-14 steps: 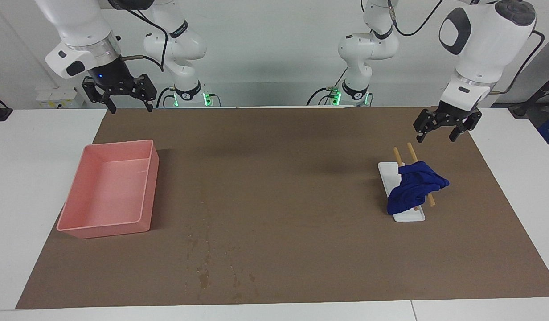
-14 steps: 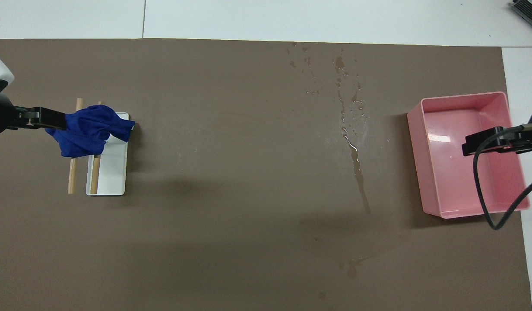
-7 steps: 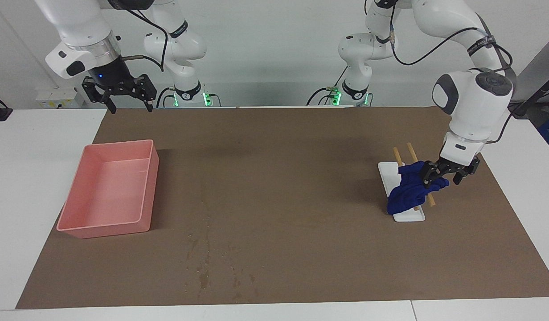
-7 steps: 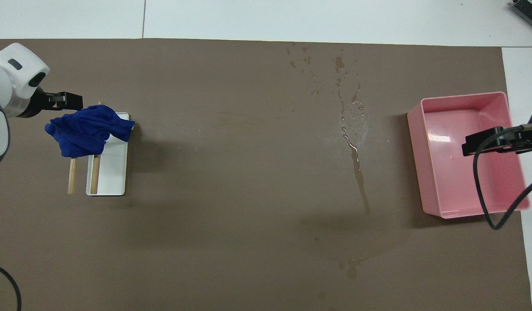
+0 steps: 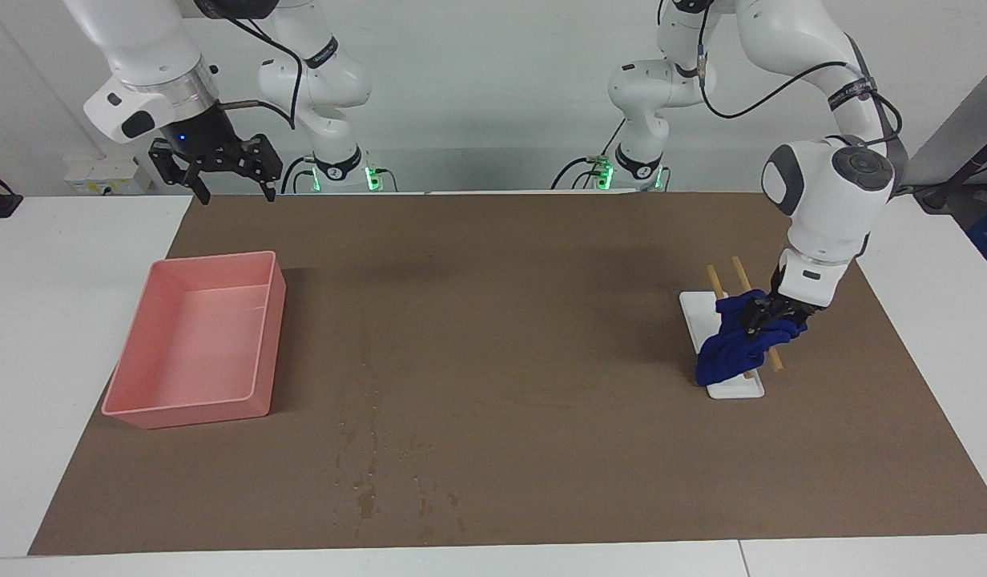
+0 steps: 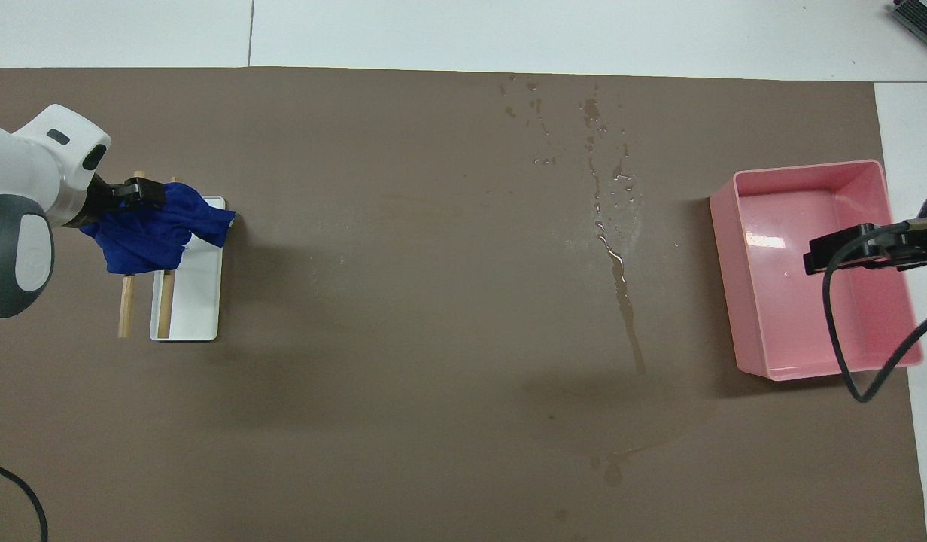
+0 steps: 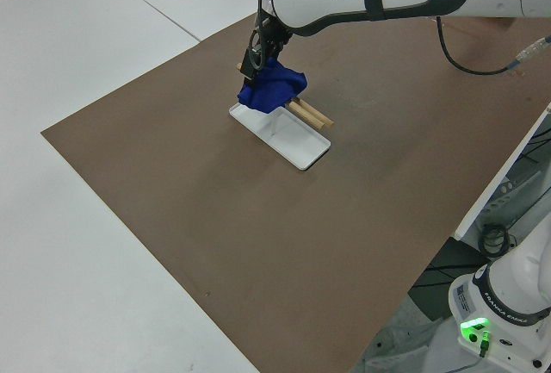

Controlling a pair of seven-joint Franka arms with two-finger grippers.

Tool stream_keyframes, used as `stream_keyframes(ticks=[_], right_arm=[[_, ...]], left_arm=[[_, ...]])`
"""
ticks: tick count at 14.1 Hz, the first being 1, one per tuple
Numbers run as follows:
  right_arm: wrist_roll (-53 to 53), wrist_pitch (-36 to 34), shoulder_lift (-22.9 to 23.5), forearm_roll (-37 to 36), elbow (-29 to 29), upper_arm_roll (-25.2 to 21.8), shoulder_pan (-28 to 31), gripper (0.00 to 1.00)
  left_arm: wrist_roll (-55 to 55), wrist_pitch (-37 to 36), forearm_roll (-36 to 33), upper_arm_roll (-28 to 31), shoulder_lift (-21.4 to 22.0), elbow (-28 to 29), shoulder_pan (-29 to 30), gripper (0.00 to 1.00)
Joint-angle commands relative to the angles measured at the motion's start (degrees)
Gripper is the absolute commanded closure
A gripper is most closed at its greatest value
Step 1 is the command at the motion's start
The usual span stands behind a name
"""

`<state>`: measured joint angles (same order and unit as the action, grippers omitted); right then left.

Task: Wipe water with towel using both arms
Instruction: 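Grasp the blue towel on the white tray with the left gripper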

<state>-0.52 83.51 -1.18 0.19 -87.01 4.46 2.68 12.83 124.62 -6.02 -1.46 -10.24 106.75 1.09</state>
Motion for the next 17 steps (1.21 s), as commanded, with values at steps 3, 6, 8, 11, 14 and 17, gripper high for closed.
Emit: stream_keyframes(ticks=[3,6,8,11,14,17], right_arm=[[2.01,0.69,-1.72,-0.02,-2.29,0.55,0.84,0.00],[2.01,0.69,-1.72,-0.02,-2.29,0.55,0.84,0.00],[2.01,0.69,-1.72,-0.02,-2.29,0.55,0.84,0.00],[1.66,0.69,-1.90,0.50,-2.64,0.55,0.75,0.00],[1.14,0.69,-2.25,1.56,-3.17,0.55,0.40,0.00],[-2.36,0.60,-2.42,4.80,-3.52,0.55,0.22,0.00]], left_arm=[[1.85,-1.05,-1.28,0.23,2.59,3.02,-0.21,0.43],[2.20,-0.52,-1.28,0.14,2.94,3.98,-0.21,1.00],[1.76,-0.61,-1.28,0.06,2.94,3.47,0.05,1.00],[1.59,-2.36,-1.28,0.14,2.24,1.10,0.05,1.00],[2.02,-9.28,-0.32,-0.12,2.06,-4.25,0.32,1.00],[6.21,-19.83,14.83,0.23,2.50,-10.59,0.76,1.00]])
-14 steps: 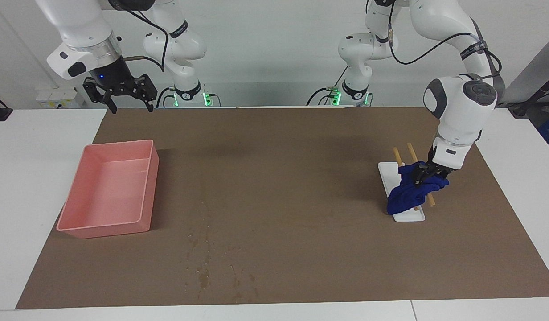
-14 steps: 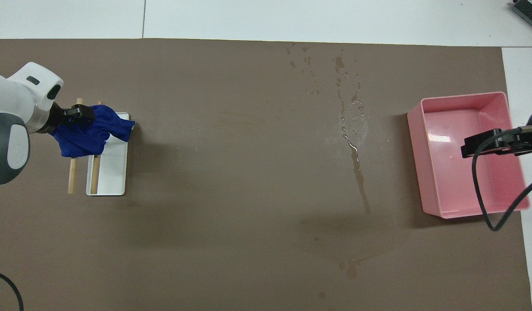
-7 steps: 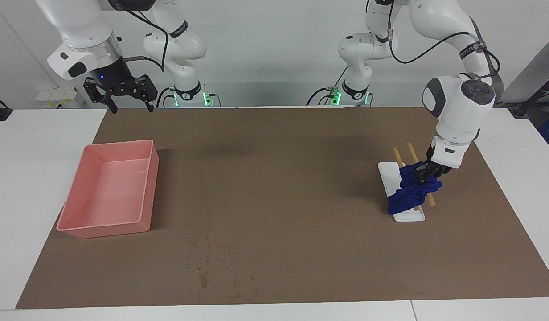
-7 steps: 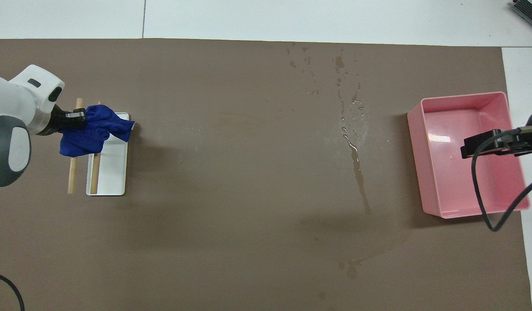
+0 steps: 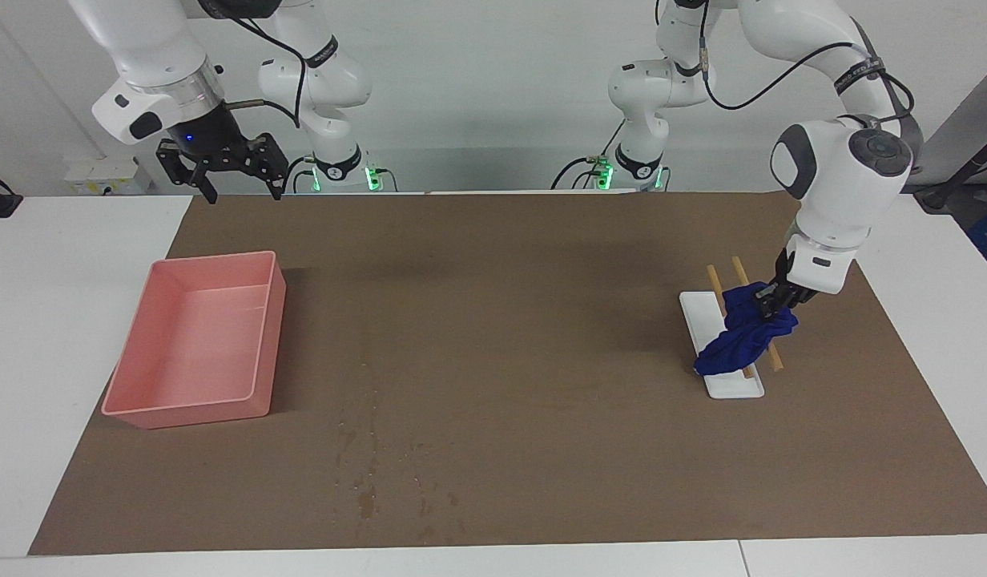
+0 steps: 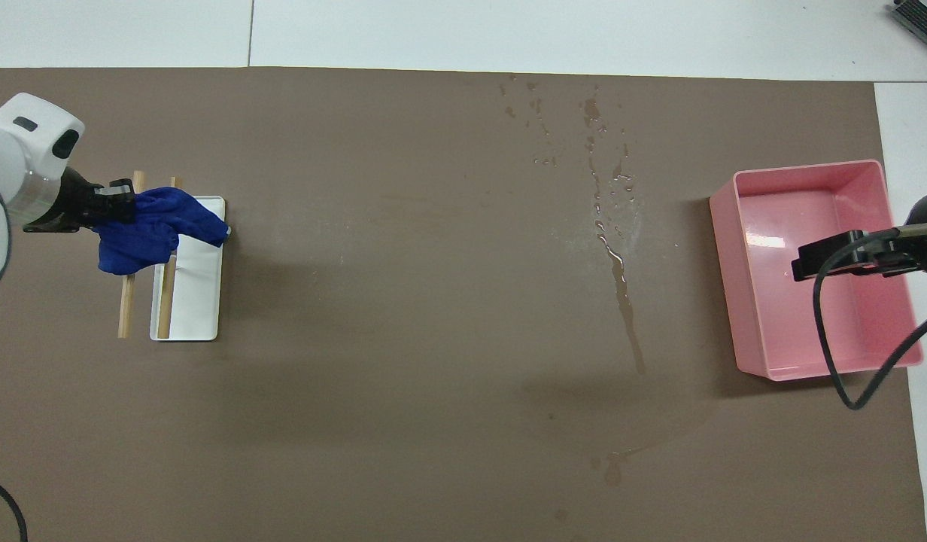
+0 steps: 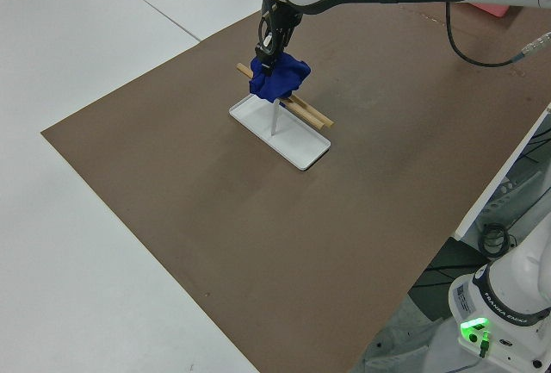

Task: Wipe water with towel using both arms
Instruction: 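Lift the towel with the left gripper while the right gripper approaches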

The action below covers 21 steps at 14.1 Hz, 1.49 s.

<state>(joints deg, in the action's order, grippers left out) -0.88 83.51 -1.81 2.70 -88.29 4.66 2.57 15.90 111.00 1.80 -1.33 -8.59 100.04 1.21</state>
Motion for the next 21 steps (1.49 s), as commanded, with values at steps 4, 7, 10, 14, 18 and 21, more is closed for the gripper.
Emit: stream_keyframes(ticks=[4,7,10,14,18,21], right_arm=[[-9.72,0.69,-2.06,6.16,-2.67,0.87,0.25,0.00],[-21.13,2.00,-2.06,11.52,-2.85,1.49,0.16,0.00],[-33.52,8.04,-2.85,16.18,-5.56,1.58,-3.26,0.00],[-51.37,19.82,-4.70,21.45,-11.01,1.58,-9.49,0.00],[-67.99,31.68,-4.78,27.26,-13.83,1.58,-12.14,0.00],[-79.07,38.72,-4.70,30.08,-15.59,1.58,-14.69,0.00]], left_arm=[[24.12,-10.88,21.79,0.01,5.07,-3.98,0.64,1.00],[38.46,-12.38,31.39,-0.60,7.88,-3.10,-0.85,1.00],[47.09,-11.42,36.15,-0.95,9.03,-2.14,-5.67,1.00],[54.74,-6.69,41.17,-0.95,9.99,0.06,-12.43,1.00],[61.96,2.11,41.35,-0.95,10.35,2.43,-21.67,1.00],[62.76,7.19,41.35,-0.95,10.61,2.44,-25.71,1.00]])
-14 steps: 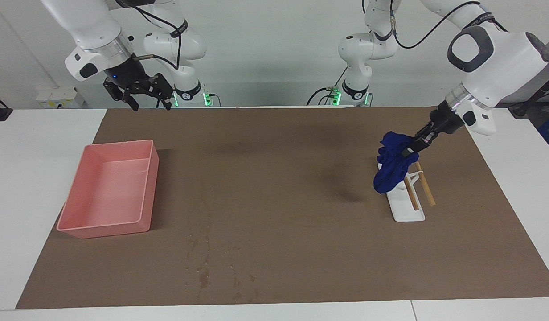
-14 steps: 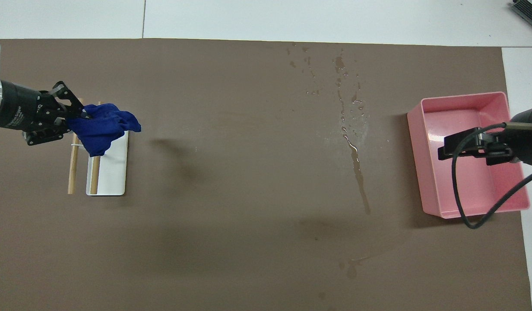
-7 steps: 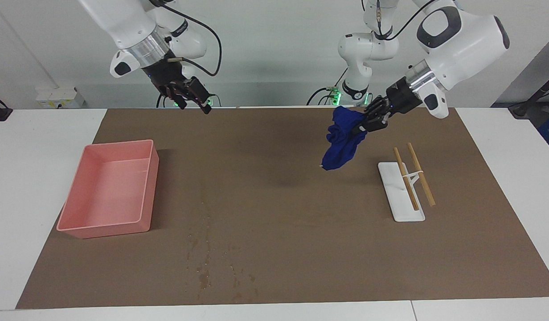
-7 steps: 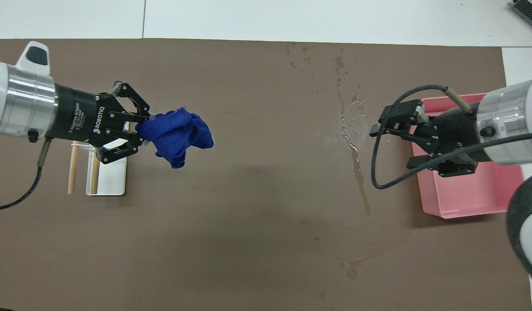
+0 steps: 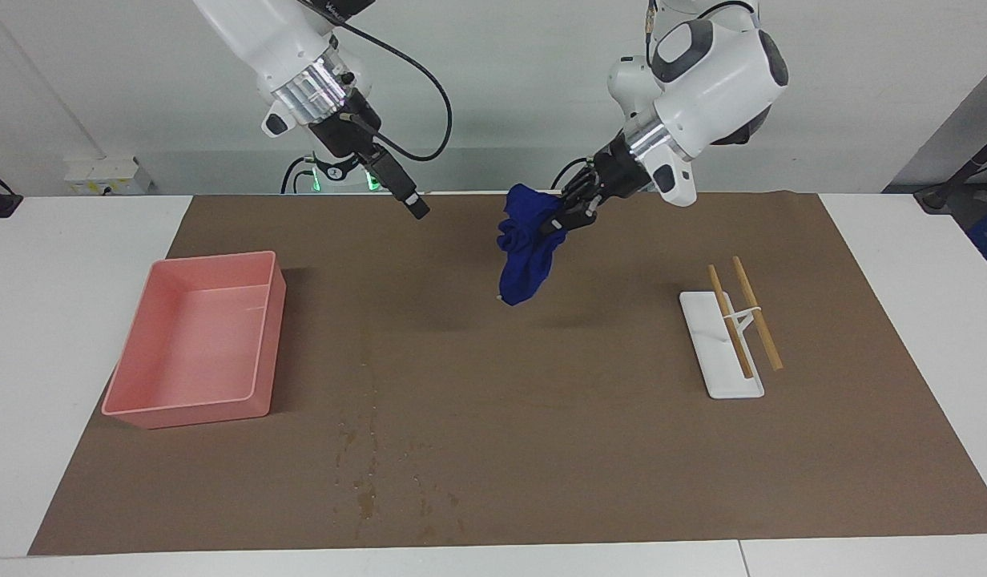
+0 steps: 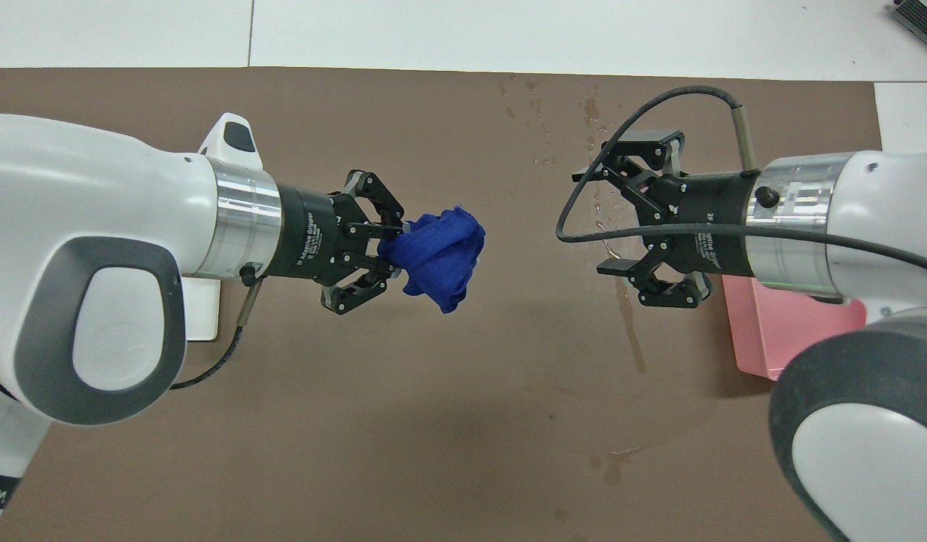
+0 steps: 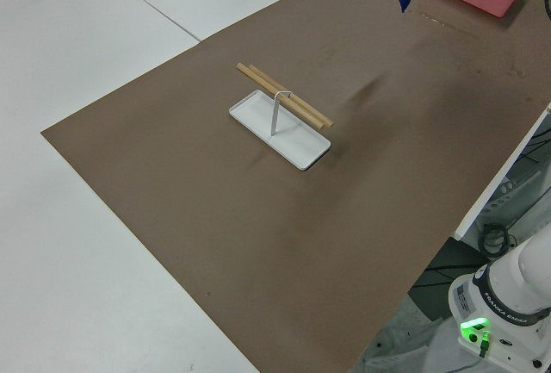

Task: Wipe water with towel using both arms
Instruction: 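Lift the towel with the left gripper while the right gripper approaches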

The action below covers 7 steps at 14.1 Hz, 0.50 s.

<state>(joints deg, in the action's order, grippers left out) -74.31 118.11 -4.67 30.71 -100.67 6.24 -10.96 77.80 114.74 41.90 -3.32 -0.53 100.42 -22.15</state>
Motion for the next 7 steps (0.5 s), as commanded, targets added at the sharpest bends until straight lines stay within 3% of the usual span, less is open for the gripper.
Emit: stream_keyframes(ticks=[1,4,7], right_arm=[[-7.76,5.19,-1.57,2.34,-3.66,0.00,-2.21,0.00],[-14.37,9.23,-1.83,6.38,-6.29,0.00,-2.84,0.00],[-15.25,10.12,-1.66,6.38,-6.82,0.00,-5.38,0.00]], left_arm=[[0.77,6.00,1.26,1.03,2.64,2.06,-3.42,1.00],[0.77,11.55,1.43,0.86,2.90,2.06,-5.71,1.00],[0.77,12.36,2.83,0.85,3.77,2.06,-7.02,1.00]])
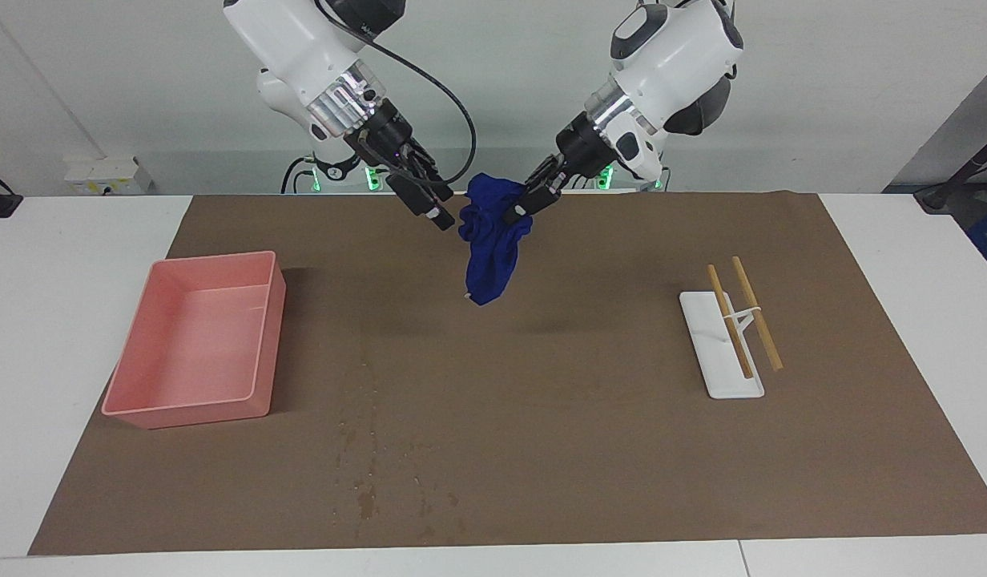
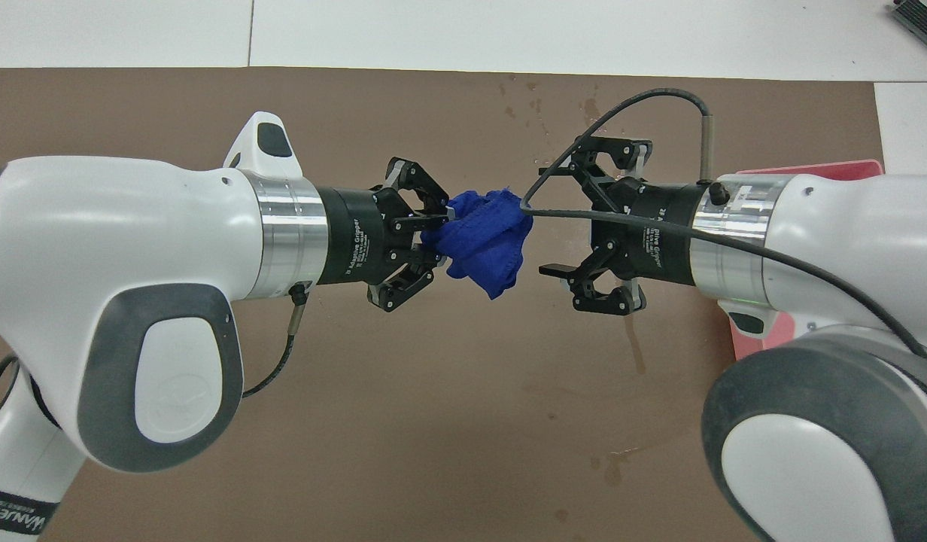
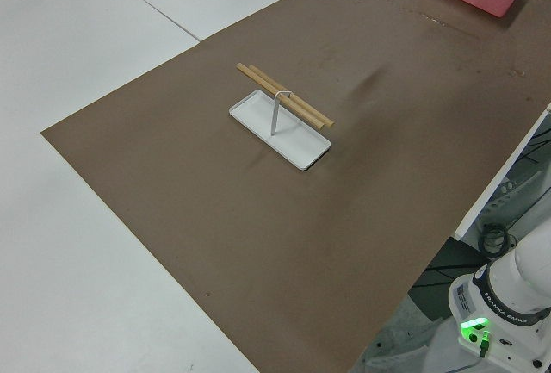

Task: Wipe water with towel using both arms
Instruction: 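Grasp the towel with the right gripper from the left gripper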

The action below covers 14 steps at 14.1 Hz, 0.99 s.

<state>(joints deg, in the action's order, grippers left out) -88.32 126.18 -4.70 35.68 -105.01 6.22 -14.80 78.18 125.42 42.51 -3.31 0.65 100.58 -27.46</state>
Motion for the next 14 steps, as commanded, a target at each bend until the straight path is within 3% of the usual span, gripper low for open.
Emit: stream_keyframes(ticks=[1,8,12,13,14], right_arm=[[-1.24,2.31,-1.46,1.41,-2.48,0.02,-1.81,0.00],[-0.36,4.07,-1.28,1.32,-2.48,0.02,-2.78,0.00],[3.50,3.37,-1.28,1.23,-2.39,0.02,-2.43,0.88],[3.59,3.37,-1.28,1.23,-2.39,0.02,-2.43,1.00],[3.77,3.45,-1.28,1.23,-2.39,0.02,-2.43,1.00]], left_arm=[[0.39,2.02,2.40,0.85,3.12,2.24,-2.24,1.00],[0.57,4.31,3.72,0.76,4.18,4.27,-4.80,1.00],[1.53,4.40,3.90,0.06,4.53,4.09,-4.79,1.00],[1.53,4.66,3.81,-0.03,4.54,4.09,-4.80,1.00],[1.62,4.57,3.81,-0.11,4.54,4.18,-4.80,1.00]])
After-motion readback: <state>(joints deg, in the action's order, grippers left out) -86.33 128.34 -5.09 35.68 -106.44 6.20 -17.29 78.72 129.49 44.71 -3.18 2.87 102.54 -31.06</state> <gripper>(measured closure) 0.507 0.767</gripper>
